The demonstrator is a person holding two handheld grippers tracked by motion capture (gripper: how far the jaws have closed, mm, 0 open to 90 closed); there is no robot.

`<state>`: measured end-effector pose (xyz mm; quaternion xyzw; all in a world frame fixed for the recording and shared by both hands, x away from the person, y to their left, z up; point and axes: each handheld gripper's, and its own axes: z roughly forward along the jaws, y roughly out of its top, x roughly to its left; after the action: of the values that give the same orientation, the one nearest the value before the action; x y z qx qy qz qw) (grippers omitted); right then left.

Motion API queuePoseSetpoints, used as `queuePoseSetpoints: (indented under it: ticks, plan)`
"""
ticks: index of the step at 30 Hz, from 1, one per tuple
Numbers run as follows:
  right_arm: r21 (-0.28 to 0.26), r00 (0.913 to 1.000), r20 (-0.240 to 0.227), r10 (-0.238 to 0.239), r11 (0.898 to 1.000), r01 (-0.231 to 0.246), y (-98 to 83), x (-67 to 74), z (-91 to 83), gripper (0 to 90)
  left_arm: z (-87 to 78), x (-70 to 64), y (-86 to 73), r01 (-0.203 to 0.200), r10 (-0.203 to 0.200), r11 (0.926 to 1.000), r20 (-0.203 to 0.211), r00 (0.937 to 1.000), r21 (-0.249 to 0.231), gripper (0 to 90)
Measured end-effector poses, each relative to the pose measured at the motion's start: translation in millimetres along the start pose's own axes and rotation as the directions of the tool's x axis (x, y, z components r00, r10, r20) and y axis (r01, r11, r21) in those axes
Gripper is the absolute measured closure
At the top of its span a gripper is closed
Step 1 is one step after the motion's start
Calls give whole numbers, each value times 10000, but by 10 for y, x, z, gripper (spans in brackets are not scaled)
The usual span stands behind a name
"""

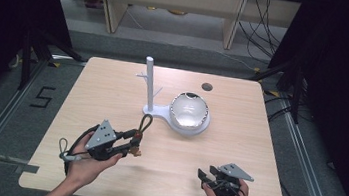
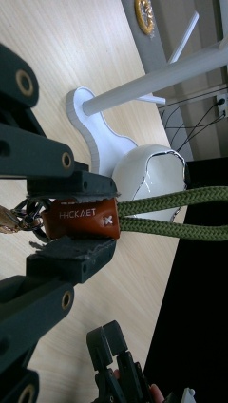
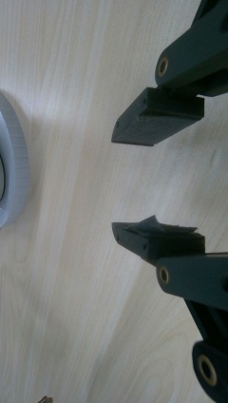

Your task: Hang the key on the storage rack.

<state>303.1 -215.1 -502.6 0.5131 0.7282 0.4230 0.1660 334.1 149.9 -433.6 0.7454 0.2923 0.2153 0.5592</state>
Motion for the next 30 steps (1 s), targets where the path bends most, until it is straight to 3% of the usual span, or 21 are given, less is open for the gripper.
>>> queuePoseSetpoints:
  ticks: [3,4,8,9,17,23,30]
  plan:
    - [-7,10000,16,-19,10000,19,0,-2,-1,511,-17,11,5,17,-17,10000,-77,10000,28,688]
    - [60,9986,42,536,9985,-536,-5,44,-12,511,-19,12,6,43,-42,10000,-83,10000,19,688]
    - [206,9992,183,352,9992,-356,4,32,-29,510,-41,22,12,112,-113,9999,-222,9997,-2,688]
    - [145,9997,253,-62,9999,58,6,-3,-18,510,-45,29,15,112,-112,9999,-229,9997,-4,688]
    - [21,10000,99,8,10000,-8,0,1,-10,508,-66,72,25,179,-185,9996,-300,9994,-214,688]
    - [16,9995,326,-37,10000,36,2,-7,-10,507,-93,92,36,180,-185,9998,-449,9988,-126,688]
    - [47,9999,135,67,10000,-67,6,-3,-25,507,-105,118,42,233,-240,9996,-511,9984,-158,688]
